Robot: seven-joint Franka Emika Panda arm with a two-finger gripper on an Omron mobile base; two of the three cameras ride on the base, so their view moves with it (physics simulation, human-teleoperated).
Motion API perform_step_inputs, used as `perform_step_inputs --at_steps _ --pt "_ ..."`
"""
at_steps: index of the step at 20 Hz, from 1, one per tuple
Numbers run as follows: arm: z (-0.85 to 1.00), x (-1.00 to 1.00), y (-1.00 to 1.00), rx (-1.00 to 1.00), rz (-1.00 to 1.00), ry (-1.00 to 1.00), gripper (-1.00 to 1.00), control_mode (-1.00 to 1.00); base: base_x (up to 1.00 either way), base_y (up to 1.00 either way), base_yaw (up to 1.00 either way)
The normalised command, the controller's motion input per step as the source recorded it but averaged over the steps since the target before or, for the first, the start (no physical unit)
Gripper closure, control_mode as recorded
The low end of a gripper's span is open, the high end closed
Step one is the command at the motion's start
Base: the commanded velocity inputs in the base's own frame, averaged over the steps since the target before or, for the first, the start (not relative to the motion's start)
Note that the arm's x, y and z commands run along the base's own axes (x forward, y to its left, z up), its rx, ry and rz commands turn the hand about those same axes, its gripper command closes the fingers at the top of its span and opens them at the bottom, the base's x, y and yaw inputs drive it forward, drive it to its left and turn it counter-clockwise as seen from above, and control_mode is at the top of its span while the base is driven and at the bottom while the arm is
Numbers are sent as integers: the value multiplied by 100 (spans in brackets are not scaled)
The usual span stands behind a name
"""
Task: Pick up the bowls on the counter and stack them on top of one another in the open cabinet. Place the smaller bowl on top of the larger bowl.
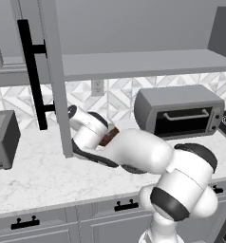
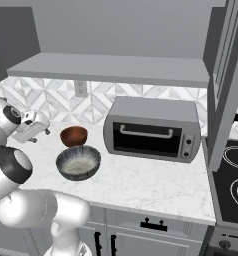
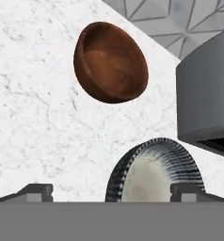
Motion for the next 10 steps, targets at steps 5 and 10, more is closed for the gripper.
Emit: perform_step_inputs --at_steps 5,10 --pt "-31 70 0 0 0 10 -100 -100 0 0 0" --pt "-18 47 0 1 2 6 -100 -100 0 0 0"
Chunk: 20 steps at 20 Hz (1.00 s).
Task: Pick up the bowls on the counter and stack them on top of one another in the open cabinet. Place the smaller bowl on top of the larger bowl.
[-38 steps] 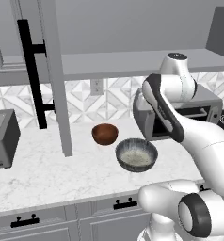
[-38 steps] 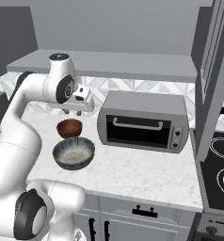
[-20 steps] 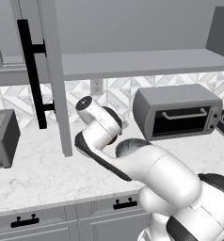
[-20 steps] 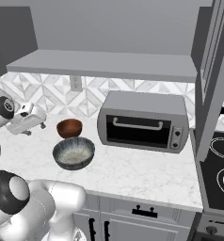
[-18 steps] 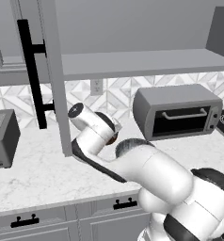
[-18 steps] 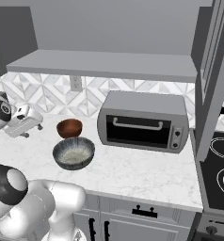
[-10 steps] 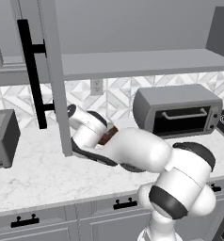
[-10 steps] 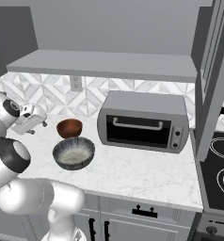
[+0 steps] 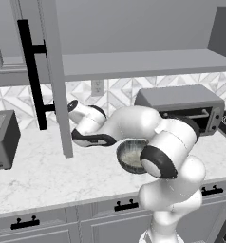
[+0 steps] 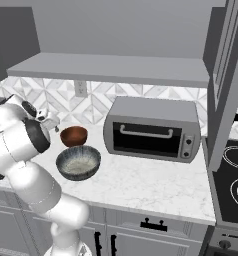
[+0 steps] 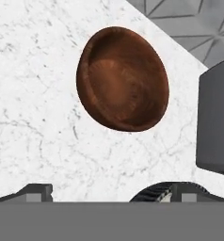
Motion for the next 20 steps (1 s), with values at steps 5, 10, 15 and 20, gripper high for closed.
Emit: perform_step_inputs --at_steps 5,10,15,20 --pt "-20 22 -4 0 0 0 -100 -100 0 0 0" --pt "-45 15 -17 0 0 1 -100 -100 0 0 0" --pt "-28 35 -23 0 0 0 -100 -100 0 0 0" --pt "-35 35 -17 0 0 2 -100 -100 0 0 0"
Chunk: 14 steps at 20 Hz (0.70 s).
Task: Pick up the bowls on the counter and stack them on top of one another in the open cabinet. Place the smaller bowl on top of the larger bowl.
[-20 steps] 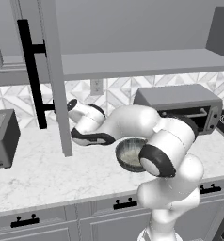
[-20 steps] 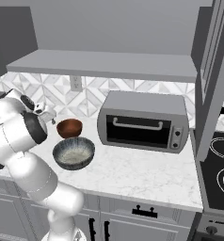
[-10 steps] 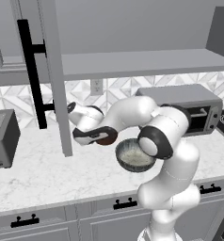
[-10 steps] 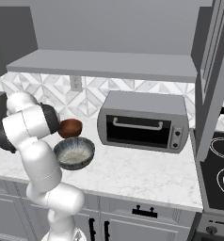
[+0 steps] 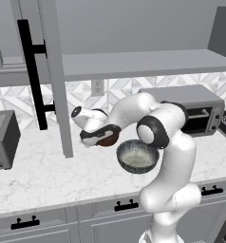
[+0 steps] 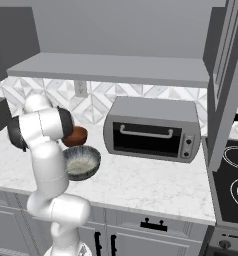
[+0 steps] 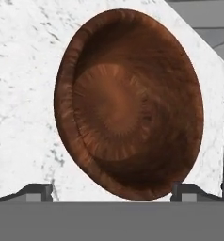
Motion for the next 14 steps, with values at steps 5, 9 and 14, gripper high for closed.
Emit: perform_step_inputs --at_steps 5,9,14 --pt "-33 47 -1 0 0 4 -100 -100 0 0 0" --pt "-9 16 0 0 0 1 100 -100 0 0 0" --pt "0 0 0 0 0 0 100 -100 0 0 0"
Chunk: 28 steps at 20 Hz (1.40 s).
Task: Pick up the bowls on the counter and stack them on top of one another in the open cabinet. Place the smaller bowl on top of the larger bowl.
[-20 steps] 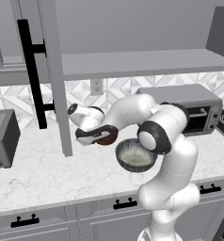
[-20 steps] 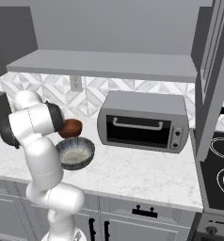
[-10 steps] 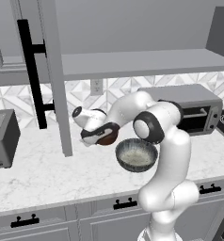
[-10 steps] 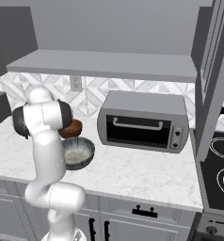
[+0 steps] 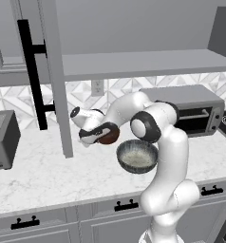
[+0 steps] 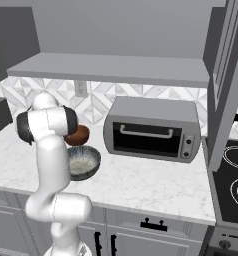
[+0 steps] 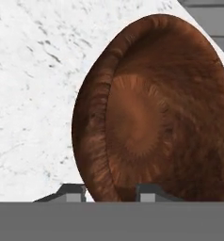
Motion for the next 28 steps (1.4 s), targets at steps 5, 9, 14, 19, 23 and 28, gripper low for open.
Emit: perform_step_inputs --at_steps 5,9,14,19,23,28 --pt "8 -20 1 0 0 -5 100 -100 0 0 0" --pt "49 -57 20 -1 0 -23 100 -100 0 0 0" --pt "73 -79 13 -3 0 -10 100 -100 0 0 0" --pt "99 -98 0 0 0 -1 100 -100 0 0 0" --pt "52 -100 -24 0 -7 15 100 -100 0 0 0" --pt "7 -80 -63 0 -13 35 100 -100 0 0 0"
